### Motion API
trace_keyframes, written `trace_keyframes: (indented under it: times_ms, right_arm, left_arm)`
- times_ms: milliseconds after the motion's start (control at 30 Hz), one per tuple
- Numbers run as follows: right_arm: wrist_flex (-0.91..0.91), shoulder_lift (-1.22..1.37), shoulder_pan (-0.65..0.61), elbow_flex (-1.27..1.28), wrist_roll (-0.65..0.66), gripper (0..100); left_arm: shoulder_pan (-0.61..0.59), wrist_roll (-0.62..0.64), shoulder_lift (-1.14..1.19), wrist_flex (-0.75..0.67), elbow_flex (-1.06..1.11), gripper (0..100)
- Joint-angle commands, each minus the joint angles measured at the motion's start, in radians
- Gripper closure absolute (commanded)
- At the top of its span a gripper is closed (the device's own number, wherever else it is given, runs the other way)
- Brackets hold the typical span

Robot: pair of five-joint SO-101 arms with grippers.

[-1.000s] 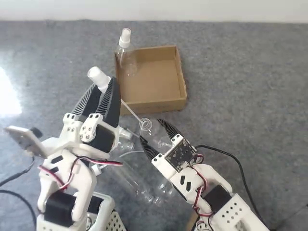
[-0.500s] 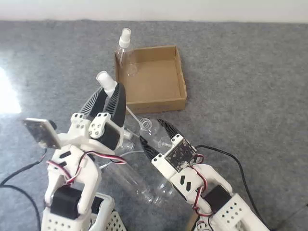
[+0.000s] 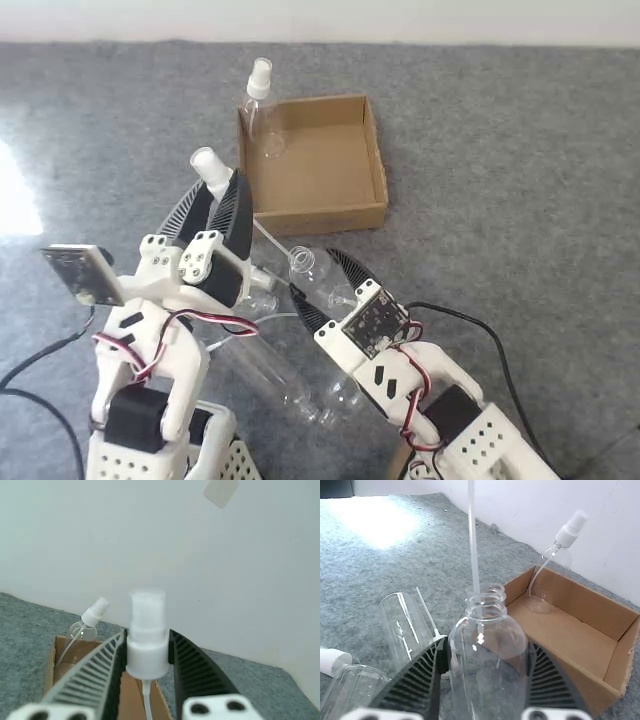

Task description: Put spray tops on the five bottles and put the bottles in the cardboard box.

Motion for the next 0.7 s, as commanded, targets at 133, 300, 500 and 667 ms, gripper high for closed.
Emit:
trace_keyframes:
  times_ms: [133, 300, 500, 667]
  right_arm:
    - [-0.024, -0.018, 0.002, 0.003, 0.0, 89.4]
    - [-0.025, -0.018, 0.002, 0.003, 0.0, 89.4]
    - [-0.024, -0.018, 0.004, 0.003, 0.0, 89.4]
    - [-0.025, -0.018, 0.004, 0.003, 0.0, 89.4]
  left_arm:
    - [-0.003, -0.009, -0.009, 0.005, -0.007, 99]
    - [-0.002, -0.048, -0.009, 0.0, 0.013, 99]
    - [0.029, -0.049, -0.009, 0.005, 0.022, 99]
    - [0.1, -0.101, -0.009, 0.005, 0.041, 99]
